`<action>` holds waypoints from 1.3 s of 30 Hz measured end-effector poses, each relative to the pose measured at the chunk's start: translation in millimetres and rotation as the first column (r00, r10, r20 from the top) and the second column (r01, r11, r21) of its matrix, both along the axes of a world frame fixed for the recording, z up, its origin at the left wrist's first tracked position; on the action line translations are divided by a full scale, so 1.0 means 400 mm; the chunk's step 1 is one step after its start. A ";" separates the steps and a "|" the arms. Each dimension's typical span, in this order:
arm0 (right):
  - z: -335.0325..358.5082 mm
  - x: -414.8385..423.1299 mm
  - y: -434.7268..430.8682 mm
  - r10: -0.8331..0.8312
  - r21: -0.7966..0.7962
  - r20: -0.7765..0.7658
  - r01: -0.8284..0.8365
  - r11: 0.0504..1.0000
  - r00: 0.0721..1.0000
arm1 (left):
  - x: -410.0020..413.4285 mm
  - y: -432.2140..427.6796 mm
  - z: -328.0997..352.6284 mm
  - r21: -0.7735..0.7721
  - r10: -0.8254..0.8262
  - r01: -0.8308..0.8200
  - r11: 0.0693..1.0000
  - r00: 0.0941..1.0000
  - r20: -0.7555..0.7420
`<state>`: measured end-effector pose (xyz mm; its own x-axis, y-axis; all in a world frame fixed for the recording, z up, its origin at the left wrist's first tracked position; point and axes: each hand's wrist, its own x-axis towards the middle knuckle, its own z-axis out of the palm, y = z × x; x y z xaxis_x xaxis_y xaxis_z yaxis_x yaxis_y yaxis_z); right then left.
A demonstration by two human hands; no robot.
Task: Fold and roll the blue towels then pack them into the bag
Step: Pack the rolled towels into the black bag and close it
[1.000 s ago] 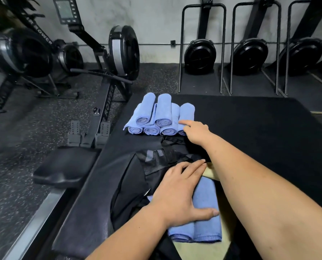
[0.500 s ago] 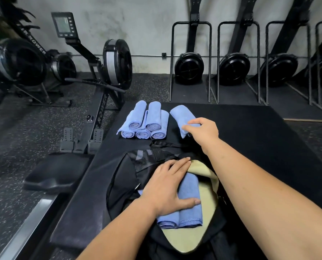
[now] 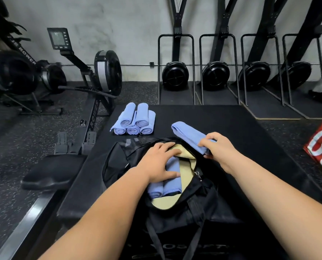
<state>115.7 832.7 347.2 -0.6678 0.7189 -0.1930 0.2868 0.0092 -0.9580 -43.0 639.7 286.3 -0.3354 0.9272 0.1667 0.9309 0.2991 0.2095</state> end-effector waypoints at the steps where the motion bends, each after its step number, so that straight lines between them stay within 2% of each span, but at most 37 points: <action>1: 0.000 0.025 0.001 0.008 -0.022 -0.014 -0.009 1.000 1.000 | -0.001 0.005 0.012 -0.028 0.009 -0.009 1.000 1.000 -0.009; 4: 0.007 0.088 0.006 0.078 -0.091 -0.048 -0.082 0.992 0.996 | -0.005 0.018 0.053 -0.094 0.044 -0.047 0.994 0.999 -0.031; 7: 0.020 0.143 0.008 0.204 -0.171 -0.043 -0.208 0.963 0.978 | -0.012 0.023 0.084 -0.089 0.051 -0.054 0.995 0.998 -0.031; 11: 0.027 0.188 -0.011 0.376 -0.206 0.081 -0.353 0.913 0.923 | -0.025 0.030 0.132 -0.060 0.062 -0.065 0.996 0.997 -0.041; 13: 0.026 0.182 -0.035 0.352 -0.142 0.136 -0.333 0.932 0.926 | -0.023 0.034 0.159 -0.049 0.070 -0.072 0.996 0.997 -0.037; 17: 0.030 0.145 -0.115 0.066 0.103 0.044 -0.070 0.992 0.997 | -0.024 0.034 0.187 0.016 0.083 -0.082 0.996 0.996 -0.038; 20: 0.030 0.131 -0.172 -0.075 0.414 0.032 0.055 0.909 0.997 | -0.024 0.027 0.197 0.056 0.094 -0.093 0.994 0.995 -0.016; 21: 0.022 0.127 -0.183 -0.082 0.547 0.065 0.033 0.836 0.995 | -0.024 0.023 0.199 0.068 0.097 -0.096 0.993 0.995 -0.014; 22: 0.010 0.121 -0.188 -0.078 0.714 0.108 -0.022 0.700 0.991 | -0.024 0.021 0.202 0.080 0.099 -0.097 0.992 0.995 -0.016; 24: -0.025 0.098 -0.190 -0.085 0.952 0.169 -0.140 0.271 0.982 | -0.023 0.016 0.205 0.091 0.096 -0.094 0.991 0.995 -0.018; 25: -0.041 0.082 -0.191 -0.079 0.985 0.169 -0.165 0.058 0.982 | -0.024 0.016 0.204 0.094 0.094 -0.092 0.991 0.995 -0.017; 26: -0.047 0.066 -0.197 -0.067 0.976 0.183 -0.190 -0.111 0.981 | -0.023 0.016 0.203 0.096 0.094 -0.092 0.991 0.995 -0.017; 28: -0.045 0.033 -0.211 -0.057 0.924 0.206 -0.213 -0.319 0.977 | -0.020 0.017 0.200 0.100 0.096 -0.094 0.991 0.995 -0.017; 30: -0.043 0.006 -0.216 -0.037 0.884 0.266 -0.259 -0.389 0.963 | -0.014 0.016 0.193 0.105 0.094 -0.092 0.990 0.996 -0.014; 31: -0.044 0.002 -0.215 -0.054 0.880 0.322 -0.320 -0.352 0.945 | -0.008 0.014 0.189 0.104 0.090 -0.088 0.991 0.996 -0.014; 32: -0.048 0.002 -0.209 -0.057 0.890 0.385 -0.387 -0.241 0.921 | -0.002 0.011 0.183 0.098 0.081 -0.079 0.992 0.997 -0.019; 34: -0.067 0.016 -0.191 -0.063 0.885 0.463 -0.456 0.092 0.884 | 0.012 0.003 0.168 0.080 0.056 -0.053 0.995 0.998 -0.036; 36: -0.084 0.037 -0.176 0.029 0.808 0.484 -0.459 0.369 0.875 | 0.023 -0.004 0.146 0.070 0.032 -0.029 0.997 0.999 -0.038; 37: -0.090 0.046 -0.174 0.072 0.780 0.447 -0.429 0.455 0.891 | 0.027 -0.006 0.136 0.070 0.026 -0.024 0.997 0.999 -0.029; 39: -0.101 0.060 -0.178 0.114 0.747 0.414 -0.409 0.524 0.903 | 0.032 -0.007 0.118 0.072 0.023 -0.023 0.997 1.000 -0.003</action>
<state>139.6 761.6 306.9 -0.8715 0.4635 0.1602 0.3815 0.8459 -0.3727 -30.1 636.7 333.4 -0.3560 0.9047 0.2341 0.9247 0.3049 0.2279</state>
